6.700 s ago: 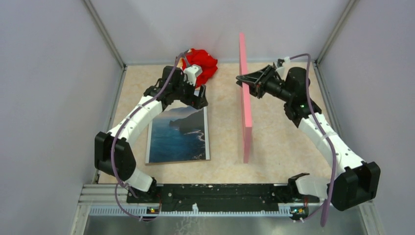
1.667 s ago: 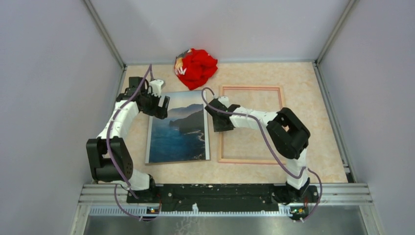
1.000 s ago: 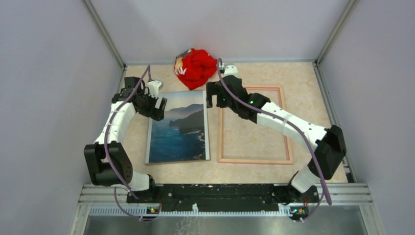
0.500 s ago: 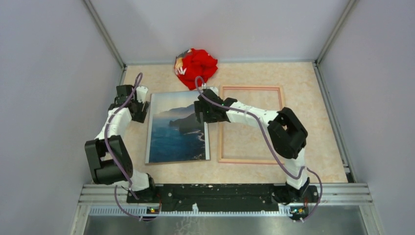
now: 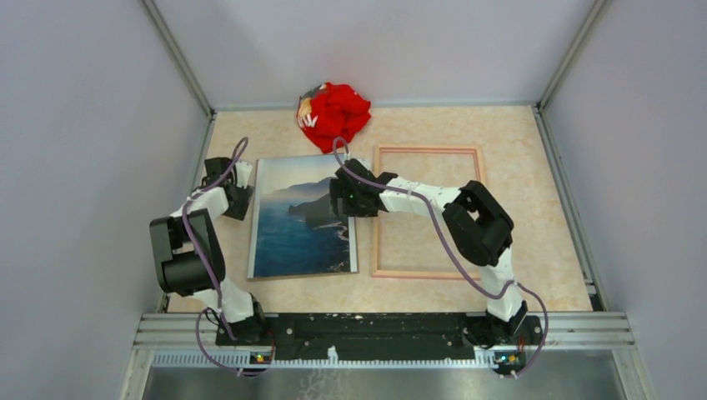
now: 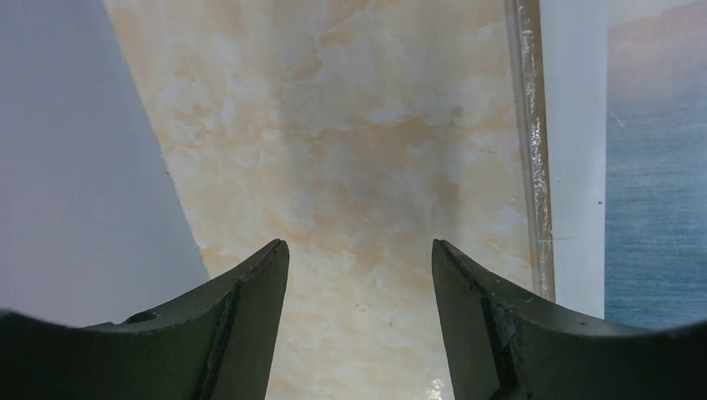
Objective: Put the photo into the frame
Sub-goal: Pick up the photo frame item at the center of the board, then move the photo to the center of the board, then move the photo frame to the center of the board, then place the photo frame item in the photo frame.
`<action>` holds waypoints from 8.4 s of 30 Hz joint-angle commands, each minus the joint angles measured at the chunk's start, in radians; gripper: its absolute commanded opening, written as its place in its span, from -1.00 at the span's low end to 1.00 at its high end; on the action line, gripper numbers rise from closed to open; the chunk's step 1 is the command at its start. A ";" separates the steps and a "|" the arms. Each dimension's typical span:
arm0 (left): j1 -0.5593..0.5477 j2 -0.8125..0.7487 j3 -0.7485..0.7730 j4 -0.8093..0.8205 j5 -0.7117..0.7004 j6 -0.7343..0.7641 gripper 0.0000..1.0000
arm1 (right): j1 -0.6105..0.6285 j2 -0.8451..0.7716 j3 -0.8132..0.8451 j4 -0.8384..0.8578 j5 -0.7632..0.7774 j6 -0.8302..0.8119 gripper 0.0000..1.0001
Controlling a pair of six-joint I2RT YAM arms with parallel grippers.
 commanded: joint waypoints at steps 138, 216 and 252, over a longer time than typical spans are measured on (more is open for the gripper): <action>-0.921 0.314 0.297 -0.002 -0.134 -0.234 0.97 | -0.512 -1.231 -0.159 -0.663 -0.139 -0.127 -1.00; -0.609 0.102 0.480 -0.322 0.236 -0.399 0.88 | -0.512 -0.923 -0.180 -0.268 -0.431 -0.062 -1.00; -0.607 0.037 0.294 -0.312 0.406 -0.406 0.69 | -0.602 -0.935 -0.660 0.143 -0.450 0.024 -1.00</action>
